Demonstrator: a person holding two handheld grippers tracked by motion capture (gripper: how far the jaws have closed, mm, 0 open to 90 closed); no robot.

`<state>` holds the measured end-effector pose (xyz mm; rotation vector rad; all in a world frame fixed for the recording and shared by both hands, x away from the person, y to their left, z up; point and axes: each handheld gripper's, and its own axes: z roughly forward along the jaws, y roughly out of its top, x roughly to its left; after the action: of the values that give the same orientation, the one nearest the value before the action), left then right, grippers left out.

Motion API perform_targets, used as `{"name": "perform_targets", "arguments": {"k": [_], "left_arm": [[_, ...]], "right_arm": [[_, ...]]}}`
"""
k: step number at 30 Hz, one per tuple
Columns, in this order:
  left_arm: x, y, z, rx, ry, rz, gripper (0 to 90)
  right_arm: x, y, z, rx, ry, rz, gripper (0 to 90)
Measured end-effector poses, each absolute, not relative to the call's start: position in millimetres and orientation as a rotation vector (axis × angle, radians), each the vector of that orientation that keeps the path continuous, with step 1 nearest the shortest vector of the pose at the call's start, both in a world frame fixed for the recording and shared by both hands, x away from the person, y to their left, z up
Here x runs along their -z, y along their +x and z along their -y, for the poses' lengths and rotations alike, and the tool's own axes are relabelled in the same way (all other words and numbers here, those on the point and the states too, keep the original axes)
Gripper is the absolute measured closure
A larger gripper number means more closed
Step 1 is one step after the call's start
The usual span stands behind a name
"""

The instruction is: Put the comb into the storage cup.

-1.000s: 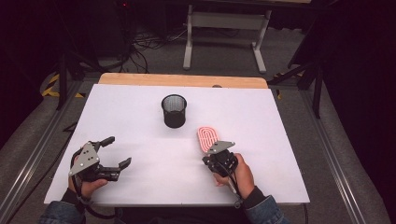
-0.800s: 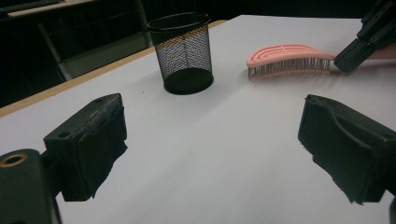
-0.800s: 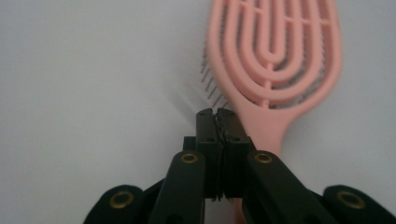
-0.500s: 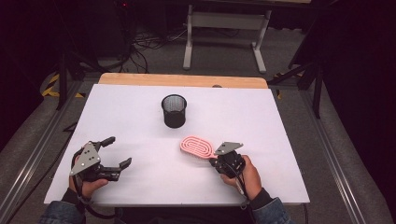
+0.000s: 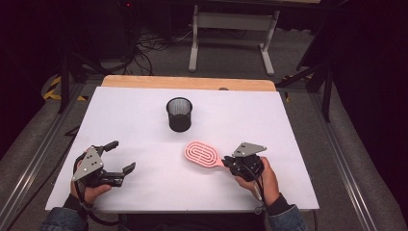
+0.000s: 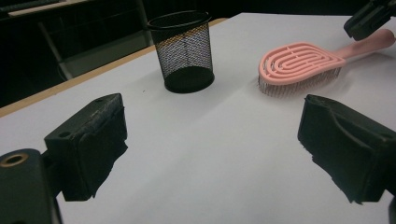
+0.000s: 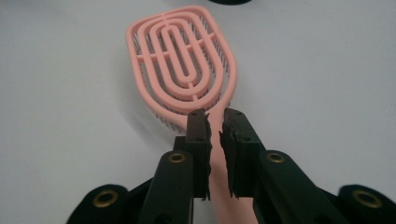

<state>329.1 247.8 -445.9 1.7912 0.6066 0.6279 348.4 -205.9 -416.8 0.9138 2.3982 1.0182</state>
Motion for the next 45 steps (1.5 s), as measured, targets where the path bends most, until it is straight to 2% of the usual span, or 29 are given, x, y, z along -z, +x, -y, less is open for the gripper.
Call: {"name": "perform_targets", "arguments": {"k": [6,16,19,22,29,36,45], "left_arm": [[446.1,329.4,-248.3,-0.628,1.79,-0.607,9.2],[447.4,330.3,-246.5,-0.622,1.802,-0.609,9.2],[447.8,330.9,-246.2,-0.627,1.809,-0.605,9.2],[448.2,330.9,-245.7,-0.62,1.811,-0.605,9.2],[448.9,331.9,-244.2,-0.617,1.819,-0.601,9.1],[449.5,332.5,-243.0,-0.61,1.829,-0.6,8.9],[448.9,332.0,-243.7,-0.612,1.833,-0.597,8.7]], "right_arm": [[409.7,349.6,213.5,-1.023,0.904,-2.363,68.6],[405.5,360.5,213.8,-0.963,0.822,-2.456,35.7],[408.8,365.4,209.7,-0.899,0.813,-2.52,23.1],[413.0,370.3,205.2,-0.848,0.81,-2.548,15.8],[414.3,379.6,200.8,-0.826,0.839,-2.584,10.2],[423.2,385.0,193.5,-0.672,0.853,-2.679,9.4],[430.3,392.8,180.4,-0.576,0.821,-2.741,17.0]]}}
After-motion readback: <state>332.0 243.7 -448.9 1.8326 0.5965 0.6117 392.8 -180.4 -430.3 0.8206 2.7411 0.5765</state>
